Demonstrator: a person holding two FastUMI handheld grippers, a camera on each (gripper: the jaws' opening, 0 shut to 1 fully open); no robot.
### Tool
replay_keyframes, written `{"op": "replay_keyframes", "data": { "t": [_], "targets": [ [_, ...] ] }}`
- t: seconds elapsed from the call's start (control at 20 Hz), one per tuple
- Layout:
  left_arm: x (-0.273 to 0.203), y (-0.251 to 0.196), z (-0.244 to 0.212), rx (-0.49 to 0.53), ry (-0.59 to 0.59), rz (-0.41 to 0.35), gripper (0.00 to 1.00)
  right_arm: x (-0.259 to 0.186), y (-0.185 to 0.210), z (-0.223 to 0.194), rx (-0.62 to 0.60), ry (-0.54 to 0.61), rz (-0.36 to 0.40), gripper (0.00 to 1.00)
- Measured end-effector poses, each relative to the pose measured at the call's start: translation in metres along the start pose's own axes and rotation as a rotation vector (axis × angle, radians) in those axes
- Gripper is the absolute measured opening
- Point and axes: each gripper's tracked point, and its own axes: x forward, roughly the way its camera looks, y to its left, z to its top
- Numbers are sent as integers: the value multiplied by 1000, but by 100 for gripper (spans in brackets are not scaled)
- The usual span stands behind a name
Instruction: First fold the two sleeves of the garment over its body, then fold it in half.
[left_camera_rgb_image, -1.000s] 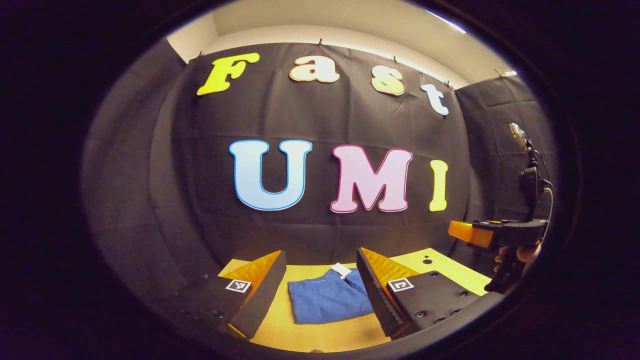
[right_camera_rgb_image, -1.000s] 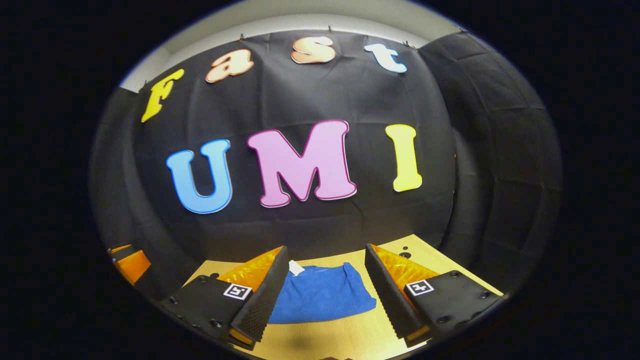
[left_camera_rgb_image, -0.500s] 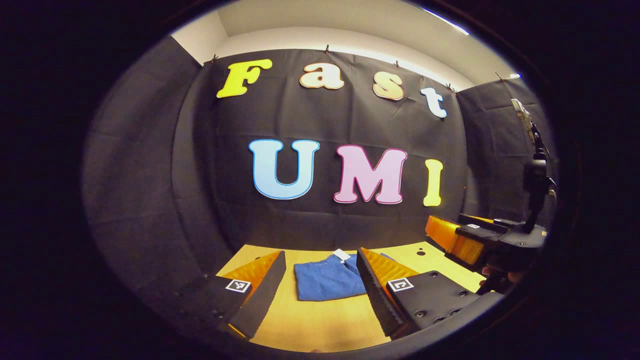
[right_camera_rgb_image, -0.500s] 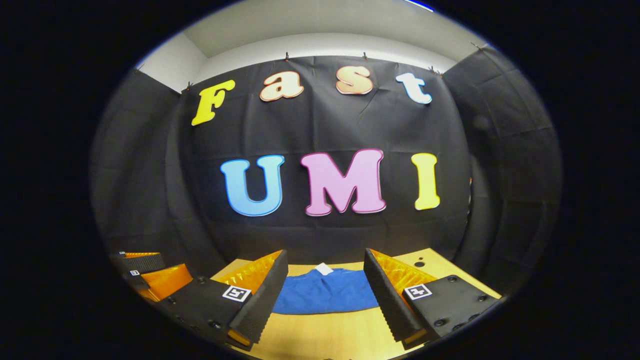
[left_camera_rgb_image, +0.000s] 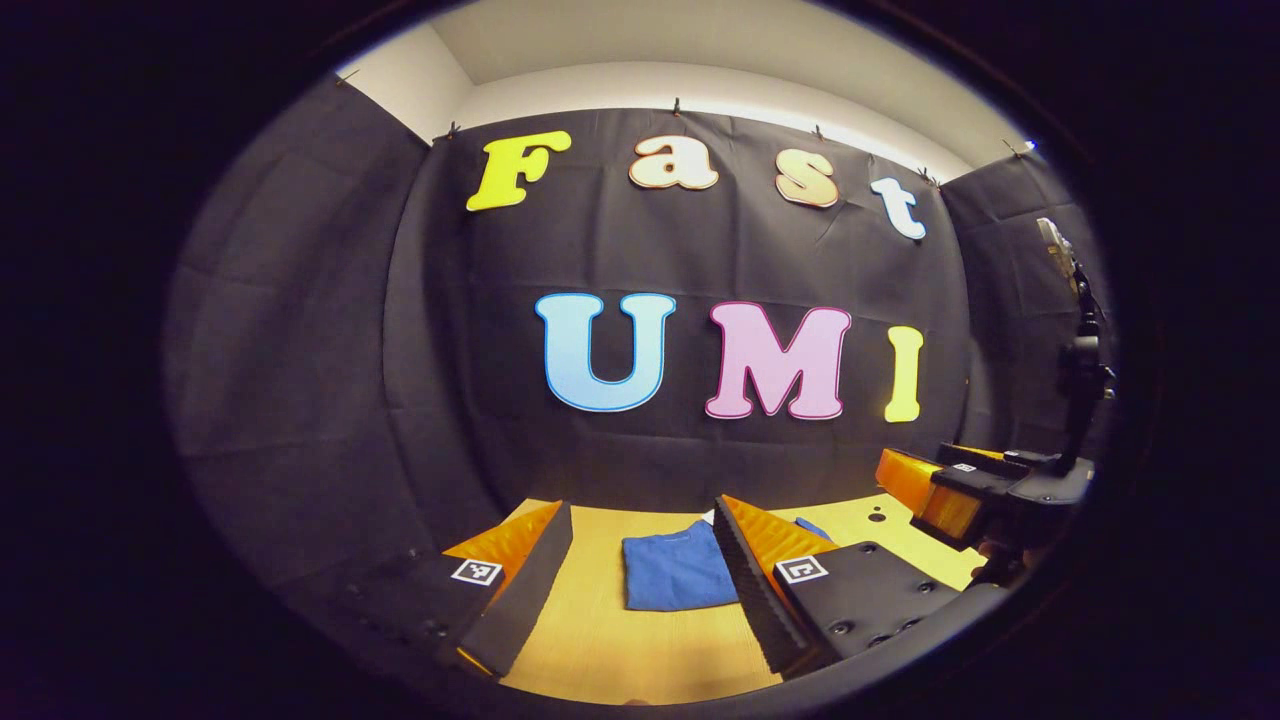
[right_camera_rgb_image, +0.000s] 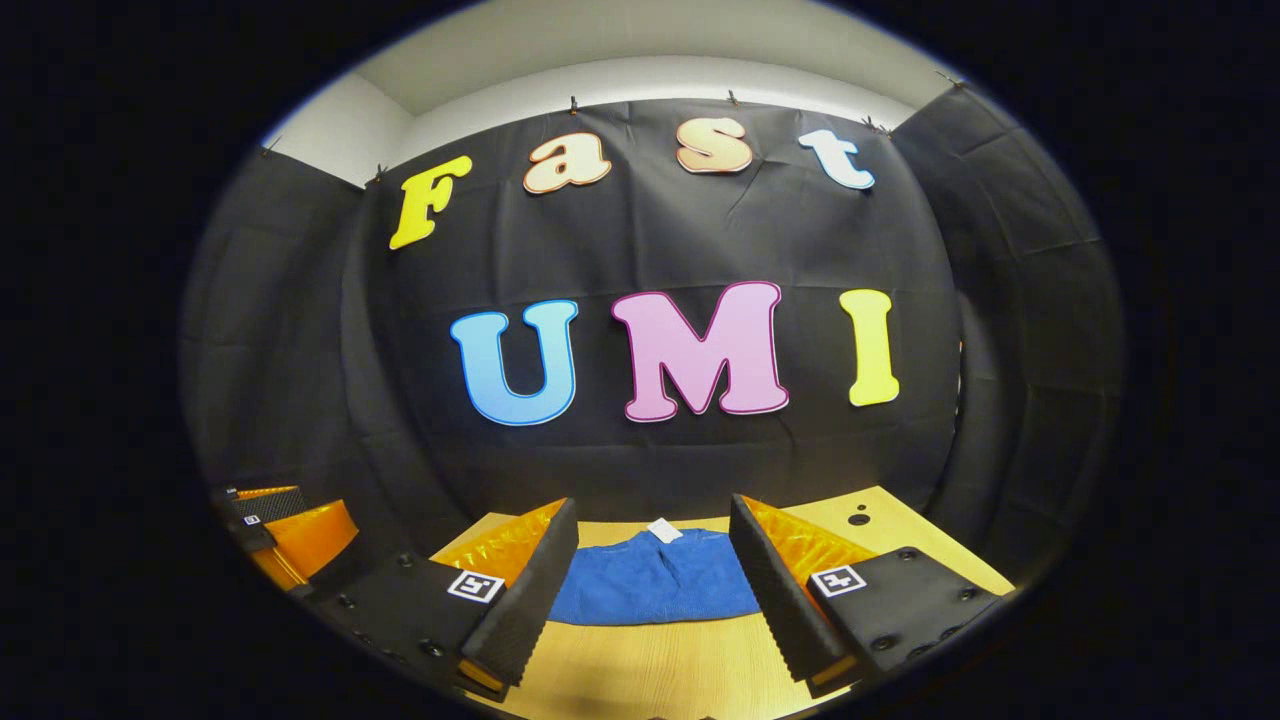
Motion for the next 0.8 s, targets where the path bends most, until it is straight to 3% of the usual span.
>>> {"op": "replay_keyframes", "data": {
  "t": [0.3, 0.65, 0.8],
  "targets": [
    [-5, 2, 21, 6, -23, 40, 82, 3, 13, 7, -26, -47, 56, 95],
    [-18, 17, 72, 5, -81, 103, 82, -1, 38, -15, -58, 1, 143, 95],
    [-16, 23, 86, -19, -44, 108, 82, 3, 42, -9, -40, -34, 157, 95]
  ]
}}
